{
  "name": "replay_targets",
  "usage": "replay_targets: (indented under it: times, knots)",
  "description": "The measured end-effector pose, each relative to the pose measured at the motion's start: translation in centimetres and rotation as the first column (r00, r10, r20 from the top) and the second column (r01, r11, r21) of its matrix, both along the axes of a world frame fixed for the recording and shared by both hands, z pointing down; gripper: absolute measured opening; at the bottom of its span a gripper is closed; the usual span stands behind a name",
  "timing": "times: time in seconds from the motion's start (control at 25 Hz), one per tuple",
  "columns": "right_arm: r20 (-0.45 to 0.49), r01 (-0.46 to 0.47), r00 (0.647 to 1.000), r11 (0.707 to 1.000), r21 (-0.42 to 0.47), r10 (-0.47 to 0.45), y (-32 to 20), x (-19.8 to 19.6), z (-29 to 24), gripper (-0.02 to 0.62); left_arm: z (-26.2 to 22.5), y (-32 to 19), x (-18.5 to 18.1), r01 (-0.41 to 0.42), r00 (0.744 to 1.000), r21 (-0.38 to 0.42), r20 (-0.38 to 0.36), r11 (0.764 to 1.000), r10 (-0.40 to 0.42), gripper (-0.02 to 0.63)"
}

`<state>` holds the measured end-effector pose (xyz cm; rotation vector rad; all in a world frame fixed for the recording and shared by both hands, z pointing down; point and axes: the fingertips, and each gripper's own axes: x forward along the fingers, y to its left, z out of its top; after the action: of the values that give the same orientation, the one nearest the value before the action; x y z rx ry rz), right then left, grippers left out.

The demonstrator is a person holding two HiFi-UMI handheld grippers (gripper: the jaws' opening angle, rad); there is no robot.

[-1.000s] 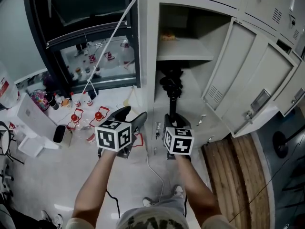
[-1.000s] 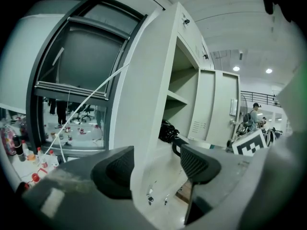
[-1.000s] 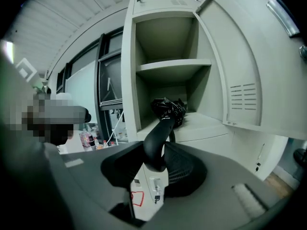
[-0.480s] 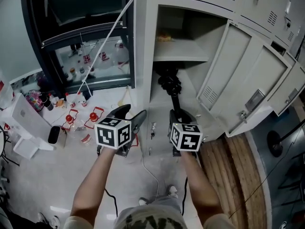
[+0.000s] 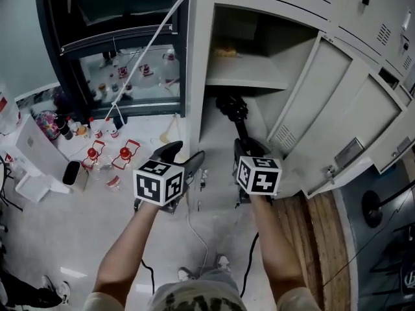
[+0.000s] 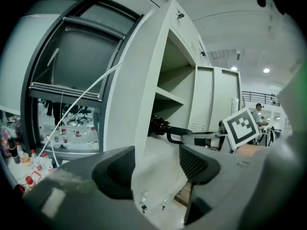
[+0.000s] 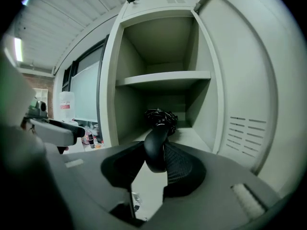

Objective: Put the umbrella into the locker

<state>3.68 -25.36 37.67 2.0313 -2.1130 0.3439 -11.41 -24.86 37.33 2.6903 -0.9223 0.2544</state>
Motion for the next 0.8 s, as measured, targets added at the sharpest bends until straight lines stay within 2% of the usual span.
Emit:
replay_targets:
  times: [0.48, 0.8]
  knots:
    - [0.018, 0.098, 0.995, 0.995, -0.029, -0.097, -6.9, 1.5, 1.3, 0.120, -0.5, -3.1, 1.4, 0.115, 0.993, 0.003, 0.016, 0.993, -0.115, 0.302]
    - [-0.005, 0.134, 0.991, 0.986, -0.096, -0.136, -9.2, 1.6, 2.7, 0.123, -0.3, -4.2, 1.4, 0.181, 0.983, -0.004, 0.015, 0.984, -0.181, 0.303]
